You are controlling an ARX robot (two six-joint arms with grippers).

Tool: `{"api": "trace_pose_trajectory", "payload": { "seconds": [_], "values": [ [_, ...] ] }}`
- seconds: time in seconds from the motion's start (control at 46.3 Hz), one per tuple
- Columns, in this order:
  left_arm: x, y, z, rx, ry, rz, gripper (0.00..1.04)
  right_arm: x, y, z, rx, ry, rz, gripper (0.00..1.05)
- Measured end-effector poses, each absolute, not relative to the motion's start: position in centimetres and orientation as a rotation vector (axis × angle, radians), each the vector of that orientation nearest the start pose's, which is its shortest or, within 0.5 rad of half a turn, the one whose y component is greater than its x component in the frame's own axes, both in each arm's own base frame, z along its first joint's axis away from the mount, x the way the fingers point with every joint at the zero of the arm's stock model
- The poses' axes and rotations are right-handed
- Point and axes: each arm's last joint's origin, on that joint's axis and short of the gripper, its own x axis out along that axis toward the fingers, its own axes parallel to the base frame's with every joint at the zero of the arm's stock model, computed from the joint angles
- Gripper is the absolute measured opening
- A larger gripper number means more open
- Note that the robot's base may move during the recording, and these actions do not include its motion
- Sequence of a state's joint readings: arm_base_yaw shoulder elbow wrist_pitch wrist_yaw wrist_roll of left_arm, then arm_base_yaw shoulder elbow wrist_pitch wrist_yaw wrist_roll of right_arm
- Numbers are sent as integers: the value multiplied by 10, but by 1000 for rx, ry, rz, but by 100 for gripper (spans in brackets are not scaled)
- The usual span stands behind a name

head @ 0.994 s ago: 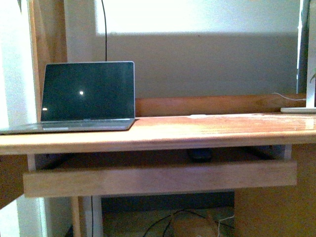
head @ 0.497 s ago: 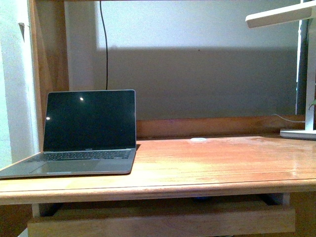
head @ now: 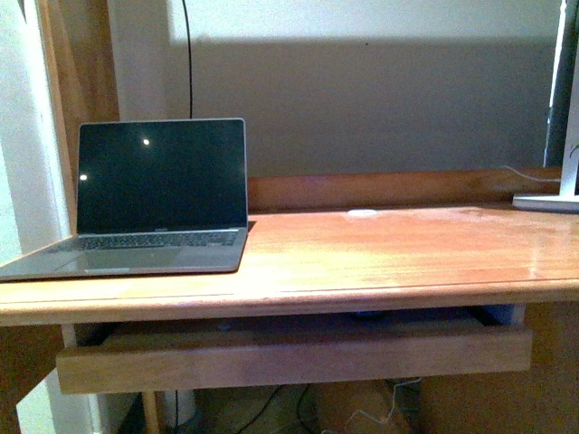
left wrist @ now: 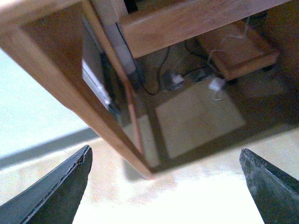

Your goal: Place mouse

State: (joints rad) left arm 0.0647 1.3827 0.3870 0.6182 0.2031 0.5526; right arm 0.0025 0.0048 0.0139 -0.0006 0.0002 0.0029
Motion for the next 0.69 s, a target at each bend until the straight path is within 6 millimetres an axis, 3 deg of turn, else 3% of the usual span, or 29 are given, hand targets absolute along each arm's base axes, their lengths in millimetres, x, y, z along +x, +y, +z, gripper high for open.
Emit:
{"api": "trace_pose_trajectory", "payload": {
  "seconds": [0.281,0.692],
  "values": [
    [304,-4,149,1060,78,-345,97,97,0,168,3,-9,3,97],
    [334,0,115,1197,30,-375,97,97,0,168,3,-9,3,97]
  ]
}}
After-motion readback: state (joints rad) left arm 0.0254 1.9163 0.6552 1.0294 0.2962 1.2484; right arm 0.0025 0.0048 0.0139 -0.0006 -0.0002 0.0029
